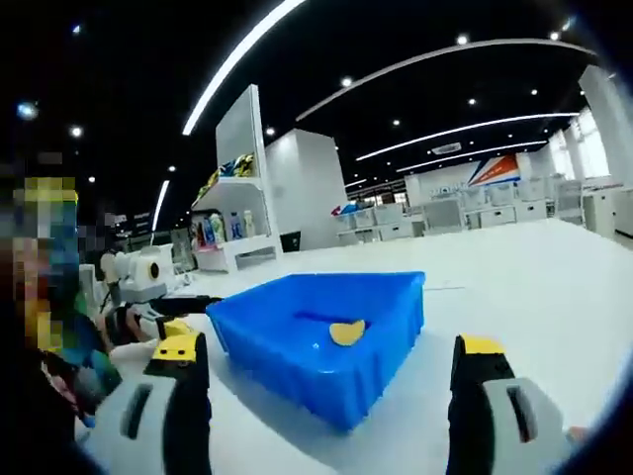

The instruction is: Open the lid of the chip container on the table, take out the chips, place them into the box in front of the container, and close the lid

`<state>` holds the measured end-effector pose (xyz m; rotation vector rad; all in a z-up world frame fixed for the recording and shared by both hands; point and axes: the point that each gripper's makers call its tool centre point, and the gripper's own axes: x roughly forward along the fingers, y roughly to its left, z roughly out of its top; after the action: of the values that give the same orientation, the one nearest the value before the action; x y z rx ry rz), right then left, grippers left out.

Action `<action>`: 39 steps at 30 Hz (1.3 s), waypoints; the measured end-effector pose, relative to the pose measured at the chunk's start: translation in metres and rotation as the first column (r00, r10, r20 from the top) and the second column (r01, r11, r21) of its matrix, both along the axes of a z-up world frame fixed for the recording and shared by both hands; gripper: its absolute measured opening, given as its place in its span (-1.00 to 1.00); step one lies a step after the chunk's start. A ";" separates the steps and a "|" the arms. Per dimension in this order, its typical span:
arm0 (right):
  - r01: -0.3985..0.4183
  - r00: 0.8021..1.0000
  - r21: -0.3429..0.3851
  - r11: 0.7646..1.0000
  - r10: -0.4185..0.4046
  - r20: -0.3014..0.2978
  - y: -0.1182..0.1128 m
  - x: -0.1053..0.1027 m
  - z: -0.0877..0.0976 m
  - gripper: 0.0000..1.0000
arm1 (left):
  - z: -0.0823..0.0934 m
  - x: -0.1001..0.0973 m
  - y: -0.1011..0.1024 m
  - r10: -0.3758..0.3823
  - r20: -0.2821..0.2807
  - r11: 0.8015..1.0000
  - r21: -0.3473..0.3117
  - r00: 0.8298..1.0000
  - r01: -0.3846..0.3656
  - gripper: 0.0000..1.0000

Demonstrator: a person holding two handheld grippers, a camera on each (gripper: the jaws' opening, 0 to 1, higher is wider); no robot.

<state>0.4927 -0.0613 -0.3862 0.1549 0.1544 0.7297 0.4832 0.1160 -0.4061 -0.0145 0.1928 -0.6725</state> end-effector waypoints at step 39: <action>0.012 0.999 -0.030 0.999 -0.013 -0.041 0.011 0.000 -0.021 0.42 | -0.002 0.000 -0.013 -0.003 0.022 1.000 -0.022 1.000 0.004 0.73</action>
<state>0.4928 -0.0507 -0.4067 0.1422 0.2038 0.7118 0.4836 0.1028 -0.4085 -0.0276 0.1641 -0.6782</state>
